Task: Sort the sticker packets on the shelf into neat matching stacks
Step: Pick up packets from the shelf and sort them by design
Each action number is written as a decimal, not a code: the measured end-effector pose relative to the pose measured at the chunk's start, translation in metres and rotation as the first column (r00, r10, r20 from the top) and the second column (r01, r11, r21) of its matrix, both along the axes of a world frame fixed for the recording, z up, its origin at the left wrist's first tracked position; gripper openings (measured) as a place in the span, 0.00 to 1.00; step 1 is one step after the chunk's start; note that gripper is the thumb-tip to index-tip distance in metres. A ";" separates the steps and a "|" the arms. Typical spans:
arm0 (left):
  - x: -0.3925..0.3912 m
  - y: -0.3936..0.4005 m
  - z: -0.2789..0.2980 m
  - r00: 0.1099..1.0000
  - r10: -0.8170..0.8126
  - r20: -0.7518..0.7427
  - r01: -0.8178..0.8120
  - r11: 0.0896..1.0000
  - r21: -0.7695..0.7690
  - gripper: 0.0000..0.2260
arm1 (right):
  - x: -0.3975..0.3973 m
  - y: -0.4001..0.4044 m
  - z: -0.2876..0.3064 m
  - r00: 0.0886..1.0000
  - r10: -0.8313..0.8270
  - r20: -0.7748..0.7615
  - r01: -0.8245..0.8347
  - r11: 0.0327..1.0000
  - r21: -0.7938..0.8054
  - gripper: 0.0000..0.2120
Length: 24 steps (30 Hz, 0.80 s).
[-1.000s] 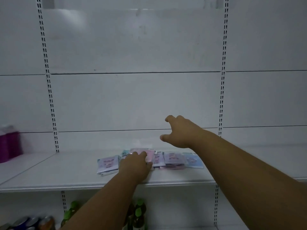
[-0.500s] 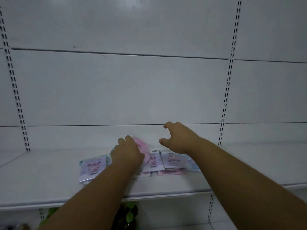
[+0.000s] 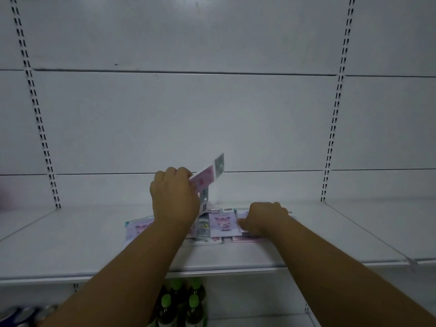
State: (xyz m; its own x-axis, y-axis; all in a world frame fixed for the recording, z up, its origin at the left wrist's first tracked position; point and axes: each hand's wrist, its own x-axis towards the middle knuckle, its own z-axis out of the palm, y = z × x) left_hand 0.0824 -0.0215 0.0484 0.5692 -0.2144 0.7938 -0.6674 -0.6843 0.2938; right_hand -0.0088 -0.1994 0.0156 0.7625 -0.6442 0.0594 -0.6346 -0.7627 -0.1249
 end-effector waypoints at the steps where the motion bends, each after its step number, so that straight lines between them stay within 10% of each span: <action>1: -0.006 0.002 0.004 0.991 -0.112 -0.079 0.102 0.987 -0.122 0.03 | 0.000 0.001 0.001 1.000 -0.009 0.011 0.009 1.000 0.005 0.31; 7: -0.051 0.014 0.016 0.736 -0.633 -0.239 0.400 0.692 -0.601 0.04 | -0.002 0.014 0.004 0.979 -0.037 0.201 0.012 0.992 0.125 0.27; 15: -0.083 -0.005 0.019 0.651 -0.713 -0.260 0.436 0.632 -0.640 0.02 | -0.029 -0.018 0.010 0.658 -0.137 0.740 -0.227 0.902 0.368 0.21; 24: -0.150 -0.140 0.008 0.536 -0.794 -0.287 0.500 0.572 -0.650 0.03 | -0.140 -0.147 0.018 0.491 -0.254 0.833 -0.169 0.911 0.377 0.19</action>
State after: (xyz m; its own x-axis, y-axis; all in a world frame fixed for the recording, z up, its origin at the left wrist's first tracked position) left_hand -0.0676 -0.1616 0.0563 0.7378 -0.4122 0.5345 -0.4997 0.1988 0.8431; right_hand -0.1483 -0.3461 0.0331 0.4324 -0.7998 0.4163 -0.0765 -0.4925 -0.8669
